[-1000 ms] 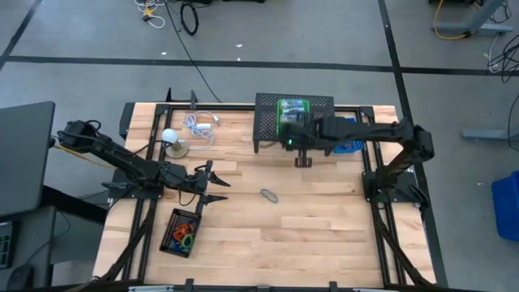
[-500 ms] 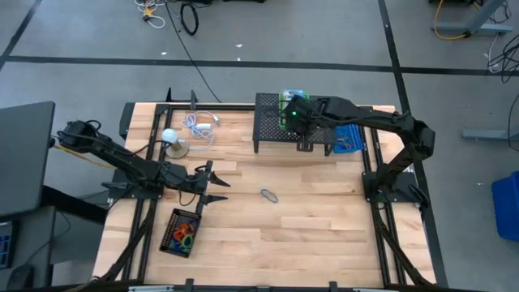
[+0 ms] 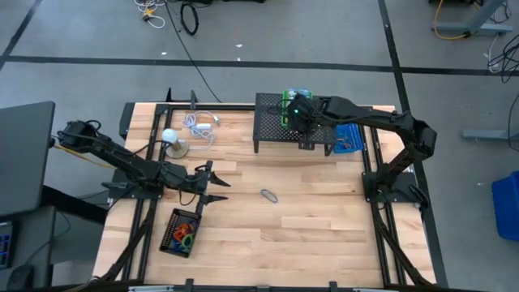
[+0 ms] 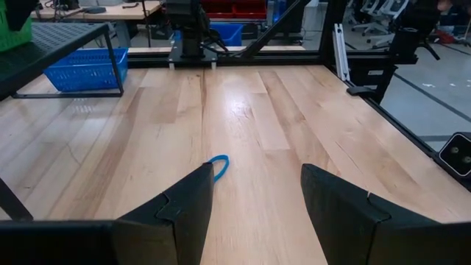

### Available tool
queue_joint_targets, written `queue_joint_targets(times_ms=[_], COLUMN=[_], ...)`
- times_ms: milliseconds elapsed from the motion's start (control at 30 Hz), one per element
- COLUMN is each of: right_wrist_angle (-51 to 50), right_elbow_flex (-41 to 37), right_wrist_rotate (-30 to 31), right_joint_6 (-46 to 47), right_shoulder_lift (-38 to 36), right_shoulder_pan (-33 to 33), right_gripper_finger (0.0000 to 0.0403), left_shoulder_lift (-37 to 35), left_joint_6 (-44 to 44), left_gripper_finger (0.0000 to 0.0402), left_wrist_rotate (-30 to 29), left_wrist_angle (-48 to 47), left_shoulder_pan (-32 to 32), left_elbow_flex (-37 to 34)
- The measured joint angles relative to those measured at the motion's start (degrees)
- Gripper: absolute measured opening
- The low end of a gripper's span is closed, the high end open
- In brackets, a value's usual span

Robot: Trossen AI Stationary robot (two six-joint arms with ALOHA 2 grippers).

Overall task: Pick & Place Office Desk Supplies
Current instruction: Put the green bin on the shelf

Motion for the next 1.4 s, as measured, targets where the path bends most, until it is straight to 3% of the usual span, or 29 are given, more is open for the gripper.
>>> queue_joint_targets(times_ms=[567, 767, 1400], right_wrist_angle=[-1.9, -1.2, -0.6], right_elbow_flex=[-0.2, -0.2, -0.6], right_wrist_rotate=[-1.1, -3.5, -3.2], right_joint_6=[-1.7, -2.4, -0.4], right_shoulder_lift=[-4.1, -4.0, -3.7], right_shoulder_pan=[0.8, 0.8, -1.1], right_gripper_finger=[0.0000, 0.0000, 0.0000], left_shoulder_lift=[0.0, 0.0, 0.0], left_joint_6=[0.1, 0.1, 0.2], left_gripper_finger=[0.0213, 0.0213, 0.0213], left_wrist_rotate=[0.0, -0.1, -0.1], left_wrist_angle=[0.0, 0.0, 0.0], left_shoulder_pan=[0.0, 0.1, 0.1], left_elbow_flex=[0.0, 0.0, 0.0])
